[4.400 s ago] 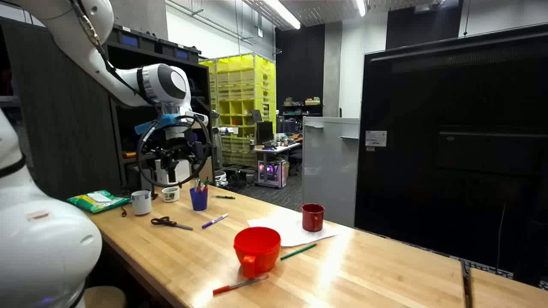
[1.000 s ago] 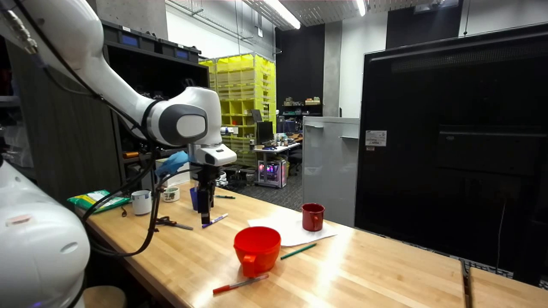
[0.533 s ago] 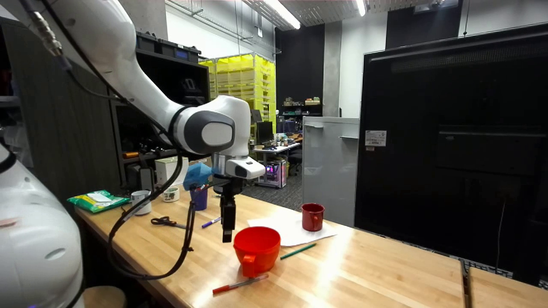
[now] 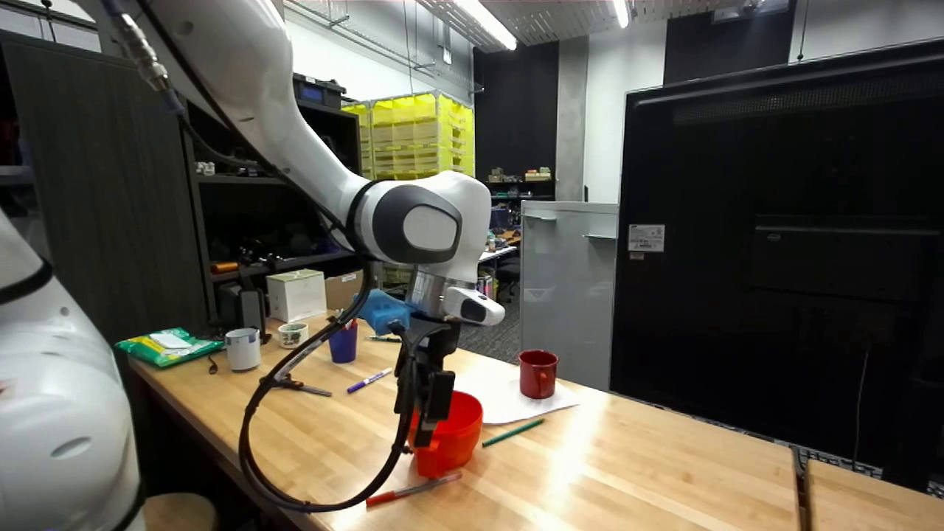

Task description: Move the pen and place it in the cup

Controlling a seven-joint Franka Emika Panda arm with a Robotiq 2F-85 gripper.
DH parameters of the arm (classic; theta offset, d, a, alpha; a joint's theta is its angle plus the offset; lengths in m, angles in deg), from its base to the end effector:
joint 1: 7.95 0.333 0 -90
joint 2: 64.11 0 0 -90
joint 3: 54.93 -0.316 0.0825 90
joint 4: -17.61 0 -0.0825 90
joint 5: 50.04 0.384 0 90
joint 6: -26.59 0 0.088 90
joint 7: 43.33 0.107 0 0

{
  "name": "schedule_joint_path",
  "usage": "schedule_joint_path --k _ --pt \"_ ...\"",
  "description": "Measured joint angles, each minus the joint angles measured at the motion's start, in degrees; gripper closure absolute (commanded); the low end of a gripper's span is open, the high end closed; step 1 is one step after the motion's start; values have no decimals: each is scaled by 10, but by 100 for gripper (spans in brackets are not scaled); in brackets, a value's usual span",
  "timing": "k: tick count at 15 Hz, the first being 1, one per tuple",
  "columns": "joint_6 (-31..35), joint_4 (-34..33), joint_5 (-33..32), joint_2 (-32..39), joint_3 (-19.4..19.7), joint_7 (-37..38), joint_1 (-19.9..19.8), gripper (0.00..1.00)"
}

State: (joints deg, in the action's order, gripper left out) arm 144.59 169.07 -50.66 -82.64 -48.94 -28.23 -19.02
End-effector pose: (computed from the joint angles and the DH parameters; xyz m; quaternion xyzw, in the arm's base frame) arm 0.3567 -0.1079 0.3310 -0.9547 0.2669 0.1305 0.0139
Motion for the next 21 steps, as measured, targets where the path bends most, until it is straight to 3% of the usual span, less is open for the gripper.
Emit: schedule_joint_path --k 15,21 --pt "1 29 6 33 4 -27 0 0" --pt "66 74 73 40 12 -42 2 0"
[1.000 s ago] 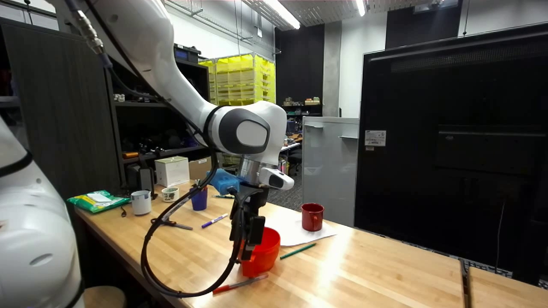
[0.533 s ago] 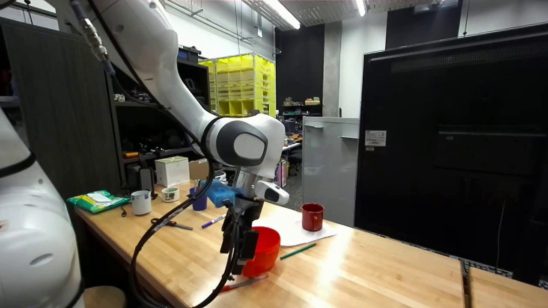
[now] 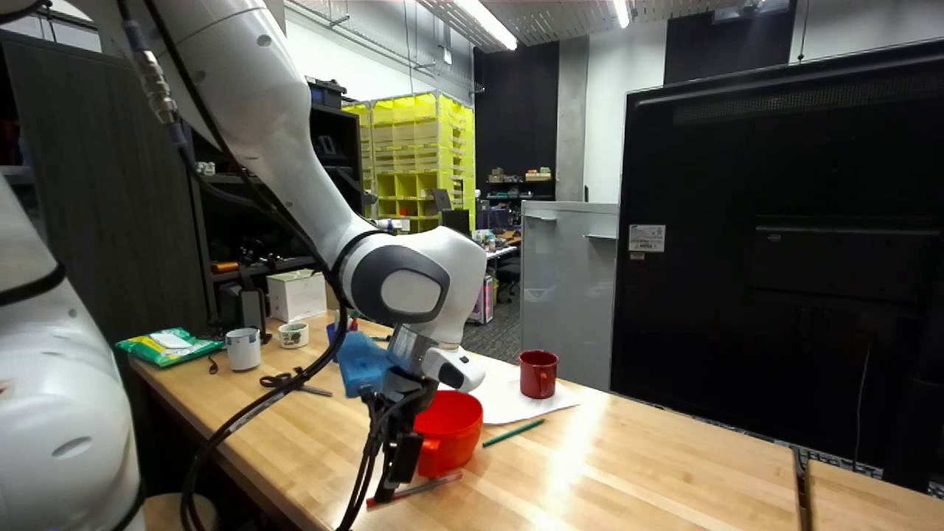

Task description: Move the pen and place it in the cup

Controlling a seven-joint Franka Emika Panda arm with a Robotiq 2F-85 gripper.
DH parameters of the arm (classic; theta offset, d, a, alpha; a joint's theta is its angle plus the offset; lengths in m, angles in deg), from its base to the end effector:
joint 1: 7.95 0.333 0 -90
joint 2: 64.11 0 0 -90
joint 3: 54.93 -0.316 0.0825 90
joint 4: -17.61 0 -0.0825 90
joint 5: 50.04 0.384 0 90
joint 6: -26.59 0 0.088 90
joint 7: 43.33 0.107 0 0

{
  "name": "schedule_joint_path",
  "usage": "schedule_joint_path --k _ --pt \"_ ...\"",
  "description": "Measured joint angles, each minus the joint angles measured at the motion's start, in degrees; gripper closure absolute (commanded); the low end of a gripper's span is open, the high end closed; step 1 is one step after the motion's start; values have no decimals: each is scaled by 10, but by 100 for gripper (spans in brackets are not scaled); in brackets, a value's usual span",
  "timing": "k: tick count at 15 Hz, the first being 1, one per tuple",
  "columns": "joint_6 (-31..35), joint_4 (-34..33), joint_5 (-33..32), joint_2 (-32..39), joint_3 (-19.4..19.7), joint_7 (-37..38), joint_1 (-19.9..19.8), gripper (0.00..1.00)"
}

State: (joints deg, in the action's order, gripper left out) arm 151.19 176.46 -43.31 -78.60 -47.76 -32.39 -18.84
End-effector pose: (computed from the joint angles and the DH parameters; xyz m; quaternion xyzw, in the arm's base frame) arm 0.3241 -0.0973 0.2648 -0.9422 0.2814 0.1691 0.0675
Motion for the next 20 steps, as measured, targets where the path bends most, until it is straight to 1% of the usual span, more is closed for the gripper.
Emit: schedule_joint_path --k 6,12,16,18,19,20 --pt "109 3 85 26 0 -15 29 0" --pt "227 3 158 86 -2 -46 64 0" --pt "276 2 189 127 -6 -72 73 0" --pt "284 0 197 134 -9 -74 73 0" --pt "284 0 198 134 -9 -74 73 9" --pt "285 0 199 134 -9 -74 73 25"
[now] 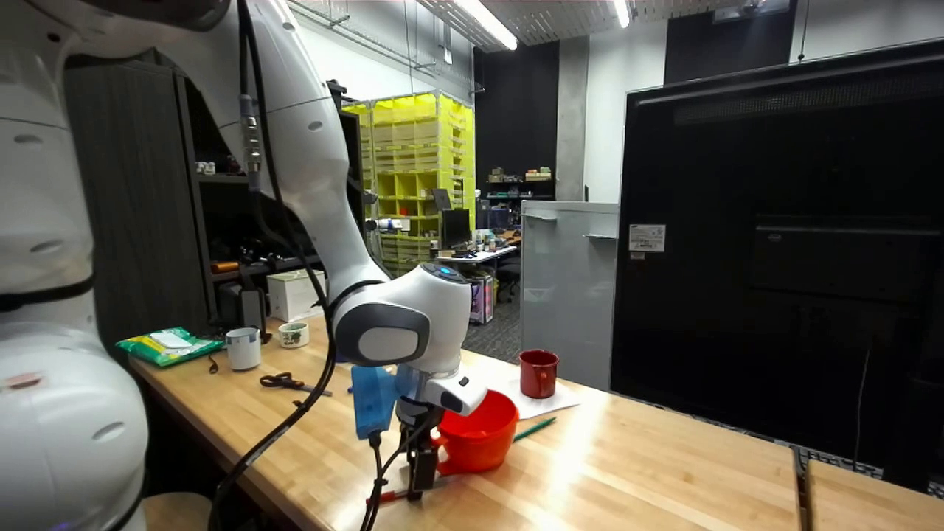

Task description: Move the pen and place it in the cup

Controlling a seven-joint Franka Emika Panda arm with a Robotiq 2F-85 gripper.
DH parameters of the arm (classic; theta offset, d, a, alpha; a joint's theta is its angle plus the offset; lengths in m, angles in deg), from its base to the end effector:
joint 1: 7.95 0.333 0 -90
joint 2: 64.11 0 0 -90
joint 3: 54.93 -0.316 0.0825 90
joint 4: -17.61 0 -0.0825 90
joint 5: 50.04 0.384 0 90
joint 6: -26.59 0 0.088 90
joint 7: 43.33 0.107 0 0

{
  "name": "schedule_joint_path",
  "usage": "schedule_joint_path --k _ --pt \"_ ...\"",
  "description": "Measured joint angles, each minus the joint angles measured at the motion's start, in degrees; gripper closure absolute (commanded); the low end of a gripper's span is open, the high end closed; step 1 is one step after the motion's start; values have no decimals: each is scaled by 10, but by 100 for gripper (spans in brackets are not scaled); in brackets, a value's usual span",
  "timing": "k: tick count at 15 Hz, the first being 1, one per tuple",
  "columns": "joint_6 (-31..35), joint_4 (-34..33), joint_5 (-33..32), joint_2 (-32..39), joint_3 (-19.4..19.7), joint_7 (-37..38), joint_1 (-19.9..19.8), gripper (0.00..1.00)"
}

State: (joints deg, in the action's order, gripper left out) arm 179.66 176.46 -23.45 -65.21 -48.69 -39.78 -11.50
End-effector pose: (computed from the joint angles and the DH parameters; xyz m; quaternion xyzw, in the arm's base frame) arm 0.3665 -0.0766 0.2113 -0.9414 0.3206 0.0347 0.0987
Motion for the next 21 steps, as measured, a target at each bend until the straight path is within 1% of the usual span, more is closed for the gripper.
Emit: schedule_joint_path --k 2,5,7,8,10,11,13,14,21 --pt "0 0 0 -1 0 0 -1 33" --pt "2 -1 0 -6 0 0 -1 48" --pt "5 -1 0 -9 0 -1 -1 63" --pt "6 -1 0 -10 0 -3 -1 73" --pt "9 -1 0 -12 0 -9 -1 89" --pt "9 -1 0 -12 0 -11 -1 99" --pt "9 -1 0 -12 0 -19 -1 100" --pt "10 -1 0 -11 -1 -21 0 98" --pt "10 -1 0 -11 -6 -36 0 98"
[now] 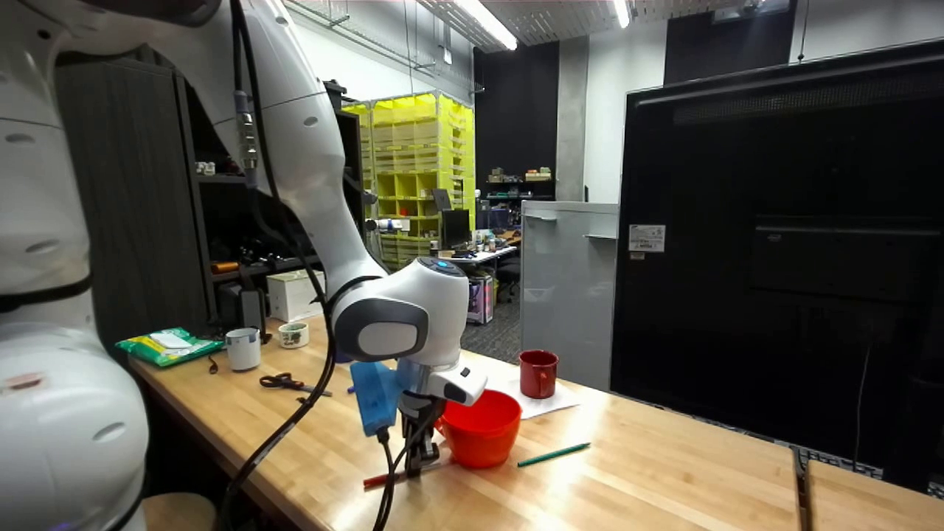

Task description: Move the pen and place it in the cup

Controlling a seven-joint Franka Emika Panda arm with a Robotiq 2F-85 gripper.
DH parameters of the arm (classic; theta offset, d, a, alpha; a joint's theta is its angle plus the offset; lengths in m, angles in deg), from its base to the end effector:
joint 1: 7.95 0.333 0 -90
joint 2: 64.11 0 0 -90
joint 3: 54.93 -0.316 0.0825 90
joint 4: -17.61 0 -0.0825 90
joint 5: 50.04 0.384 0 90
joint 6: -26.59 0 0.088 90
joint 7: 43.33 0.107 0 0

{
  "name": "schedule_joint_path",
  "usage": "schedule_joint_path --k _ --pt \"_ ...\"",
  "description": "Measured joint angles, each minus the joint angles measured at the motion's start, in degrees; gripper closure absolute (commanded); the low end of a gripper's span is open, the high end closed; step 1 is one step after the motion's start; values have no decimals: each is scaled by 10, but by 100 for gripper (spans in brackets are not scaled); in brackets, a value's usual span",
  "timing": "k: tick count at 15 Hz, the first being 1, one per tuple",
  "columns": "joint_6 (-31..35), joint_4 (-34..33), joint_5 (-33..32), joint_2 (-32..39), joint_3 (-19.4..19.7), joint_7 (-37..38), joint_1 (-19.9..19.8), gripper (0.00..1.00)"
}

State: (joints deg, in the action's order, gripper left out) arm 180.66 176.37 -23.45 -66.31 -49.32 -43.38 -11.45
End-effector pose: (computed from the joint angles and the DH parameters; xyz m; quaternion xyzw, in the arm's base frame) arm 0.3719 -0.0738 0.2202 -0.9533 0.2851 0.0137 0.0993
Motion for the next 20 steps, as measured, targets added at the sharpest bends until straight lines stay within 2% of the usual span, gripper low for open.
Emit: schedule_joint_path --k 6,12,16,20 --pt "-7 0 -16 -2 -8 0 2 98" --pt "-72 0 -88 -32 -31 9 13 98" --pt "-114 0 -107 -77 -63 19 43 98" --pt "-151 0 -104 -123 -101 20 95 98"
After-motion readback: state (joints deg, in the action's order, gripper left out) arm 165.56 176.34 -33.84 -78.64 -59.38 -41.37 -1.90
